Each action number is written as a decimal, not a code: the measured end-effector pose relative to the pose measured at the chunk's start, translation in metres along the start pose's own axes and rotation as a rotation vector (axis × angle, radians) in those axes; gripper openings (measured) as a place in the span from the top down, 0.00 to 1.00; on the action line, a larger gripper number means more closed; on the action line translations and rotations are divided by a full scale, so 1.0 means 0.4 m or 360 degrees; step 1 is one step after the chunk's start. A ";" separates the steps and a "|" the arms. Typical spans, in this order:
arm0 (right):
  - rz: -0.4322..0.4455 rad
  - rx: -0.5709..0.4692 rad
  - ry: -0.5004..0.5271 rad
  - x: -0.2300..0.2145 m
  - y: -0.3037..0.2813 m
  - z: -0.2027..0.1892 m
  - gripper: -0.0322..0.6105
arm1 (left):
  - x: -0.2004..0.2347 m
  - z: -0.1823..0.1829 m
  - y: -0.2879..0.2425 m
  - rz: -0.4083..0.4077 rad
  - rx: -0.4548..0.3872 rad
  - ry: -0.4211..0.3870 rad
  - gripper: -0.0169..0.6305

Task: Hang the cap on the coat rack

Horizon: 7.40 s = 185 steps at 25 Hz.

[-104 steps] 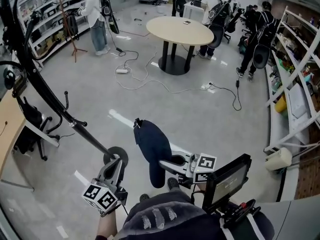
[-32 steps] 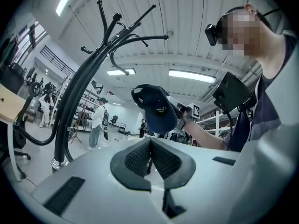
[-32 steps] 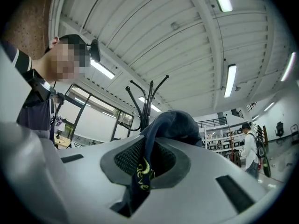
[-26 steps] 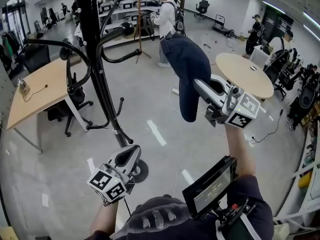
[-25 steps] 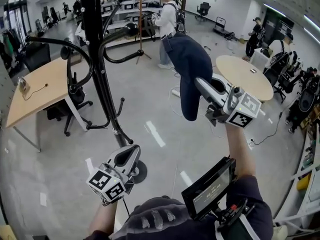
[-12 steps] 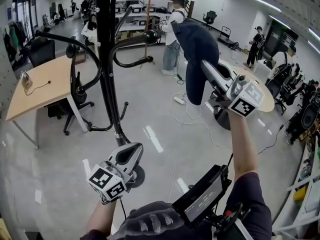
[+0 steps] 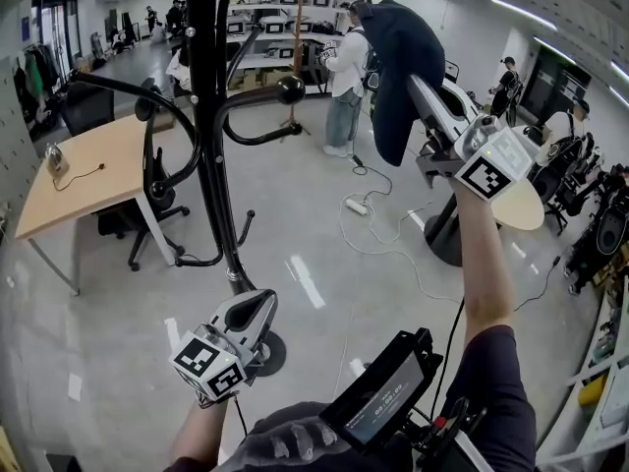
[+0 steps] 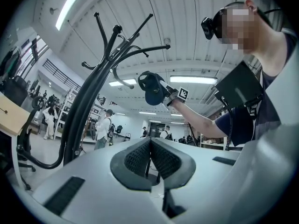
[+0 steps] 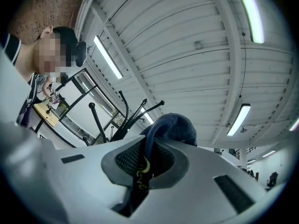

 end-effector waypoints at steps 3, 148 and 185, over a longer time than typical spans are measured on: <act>0.0014 -0.0044 0.0025 -0.008 -0.028 0.026 0.92 | 0.010 0.004 0.007 0.0021 -0.0006 -0.0006 0.96; 0.0160 0.0104 -0.0407 0.206 -0.085 -0.162 0.80 | 0.025 0.009 0.114 0.0065 0.0004 0.0017 0.96; -0.0229 0.0488 -0.1305 0.794 0.356 -0.340 0.94 | -0.016 -0.030 0.232 0.0004 0.0158 0.0220 0.96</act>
Point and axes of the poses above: the fingertips, and each gripper's own axes: y backward along the fingers, x to its left, z out of its top, the point moved 2 cm from there along y, backward along the fingers, and after that the axes turned 14 degrees about -x, right-handed, at the moved point
